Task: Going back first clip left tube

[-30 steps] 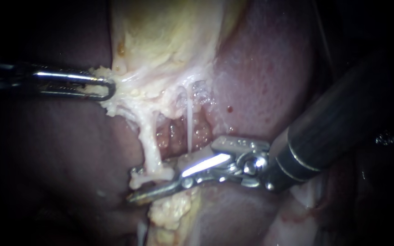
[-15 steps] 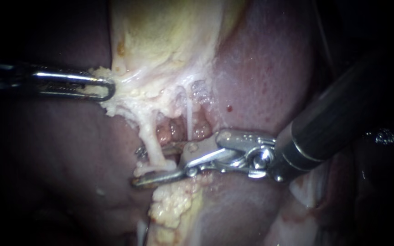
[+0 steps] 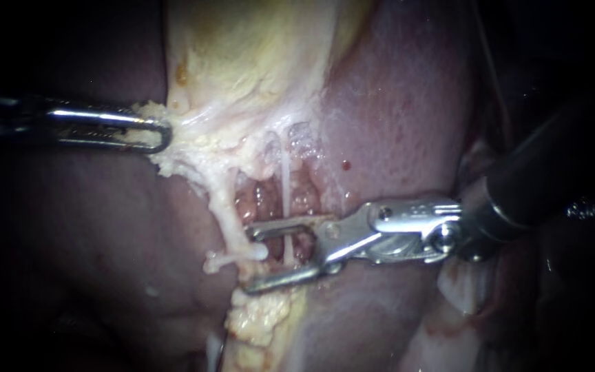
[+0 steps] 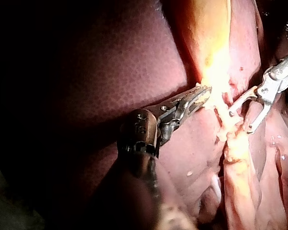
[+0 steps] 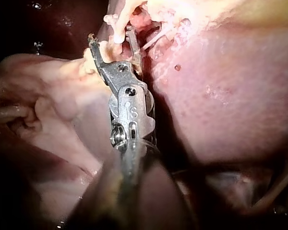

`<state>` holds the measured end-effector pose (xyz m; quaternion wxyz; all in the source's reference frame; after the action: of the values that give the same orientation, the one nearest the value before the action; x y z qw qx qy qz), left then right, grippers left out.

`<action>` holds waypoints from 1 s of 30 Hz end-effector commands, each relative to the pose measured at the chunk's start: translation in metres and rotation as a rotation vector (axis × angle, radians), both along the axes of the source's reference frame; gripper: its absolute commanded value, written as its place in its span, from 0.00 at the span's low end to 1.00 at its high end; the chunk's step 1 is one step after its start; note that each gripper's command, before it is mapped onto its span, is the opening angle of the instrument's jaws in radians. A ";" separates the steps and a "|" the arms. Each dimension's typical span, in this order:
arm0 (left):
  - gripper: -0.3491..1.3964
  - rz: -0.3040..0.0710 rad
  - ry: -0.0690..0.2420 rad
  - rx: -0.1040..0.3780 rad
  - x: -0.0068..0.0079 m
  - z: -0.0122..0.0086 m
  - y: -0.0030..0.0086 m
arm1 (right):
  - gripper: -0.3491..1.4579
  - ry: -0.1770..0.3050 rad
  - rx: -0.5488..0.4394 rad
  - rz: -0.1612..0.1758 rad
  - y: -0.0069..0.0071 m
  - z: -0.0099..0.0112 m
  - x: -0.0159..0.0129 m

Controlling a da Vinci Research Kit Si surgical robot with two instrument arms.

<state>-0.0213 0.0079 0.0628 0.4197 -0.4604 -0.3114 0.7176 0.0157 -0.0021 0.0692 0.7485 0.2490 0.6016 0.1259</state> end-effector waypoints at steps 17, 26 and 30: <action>0.00 0.001 -0.001 0.000 0.0001 0.0000 0.0000 | 0.47 -0.015 -0.069 0.056 0.0050 -0.0055 -0.0100; 0.00 -0.002 0.001 -0.002 -0.0004 0.0004 -0.0001 | 0.47 -0.012 -0.072 0.052 0.0051 -0.0060 -0.0108; 0.00 -0.003 0.003 -0.006 -0.0016 0.0013 -0.0004 | 0.47 -0.011 -0.072 0.051 0.0051 -0.0060 -0.0109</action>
<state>-0.0233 0.0074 0.0644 0.4197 -0.4618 -0.3080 0.7181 0.0049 0.0030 0.0631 0.7568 0.2059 0.6078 0.1245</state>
